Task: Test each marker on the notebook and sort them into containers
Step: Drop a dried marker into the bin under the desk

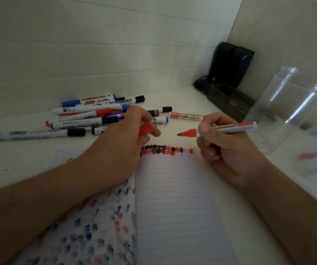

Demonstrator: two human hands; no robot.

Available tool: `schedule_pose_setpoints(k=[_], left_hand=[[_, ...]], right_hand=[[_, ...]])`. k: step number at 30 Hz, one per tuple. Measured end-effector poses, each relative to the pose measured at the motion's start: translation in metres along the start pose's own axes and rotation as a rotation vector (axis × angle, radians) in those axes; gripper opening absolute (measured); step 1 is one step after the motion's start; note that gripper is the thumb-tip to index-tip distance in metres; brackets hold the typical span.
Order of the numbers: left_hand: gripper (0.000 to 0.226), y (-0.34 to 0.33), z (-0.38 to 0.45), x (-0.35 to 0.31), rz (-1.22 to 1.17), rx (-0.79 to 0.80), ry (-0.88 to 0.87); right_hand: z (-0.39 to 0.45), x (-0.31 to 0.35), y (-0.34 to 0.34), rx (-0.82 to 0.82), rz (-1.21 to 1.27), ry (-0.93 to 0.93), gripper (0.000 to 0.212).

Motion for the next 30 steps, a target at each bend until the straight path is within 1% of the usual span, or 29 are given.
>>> schedule_pose_setpoints(k=[2,4,7,12,20,30], left_hand=[[0.028,-0.001,0.0,-0.002,-0.008,0.006,-0.002],[0.023,-0.002,-0.001,-0.004,-0.002,0.016,-0.007],[0.019,0.0,-0.001,-0.006,0.014,0.02,-0.019],[0.026,-0.001,-0.001,-0.008,0.022,0.03,-0.029],[0.025,-0.004,0.0,-0.008,0.039,0.04,-0.063],[0.029,-0.005,0.001,-0.01,0.084,0.055,-0.077]], right_hand=[[0.001,-0.001,0.001,0.008,0.031,-0.022,0.022],[0.001,-0.002,-0.002,0.048,0.074,-0.052,0.013],[0.001,-0.001,-0.004,0.089,0.078,-0.04,0.029],[0.003,-0.003,-0.005,0.078,0.013,-0.036,0.03],[0.005,-0.006,-0.008,0.045,-0.002,-0.068,0.022],[0.004,-0.006,-0.011,0.035,-0.038,-0.055,0.009]])
Point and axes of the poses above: each hand's wrist, its own z-axis towards the middle knuckle, its own y-axis out of the back of the hand, x = y × z, the point moved 9 cm from there along z, towards the middle knuckle, and after that the axes turned 12 degrees about -y, right-handed, at the moved point
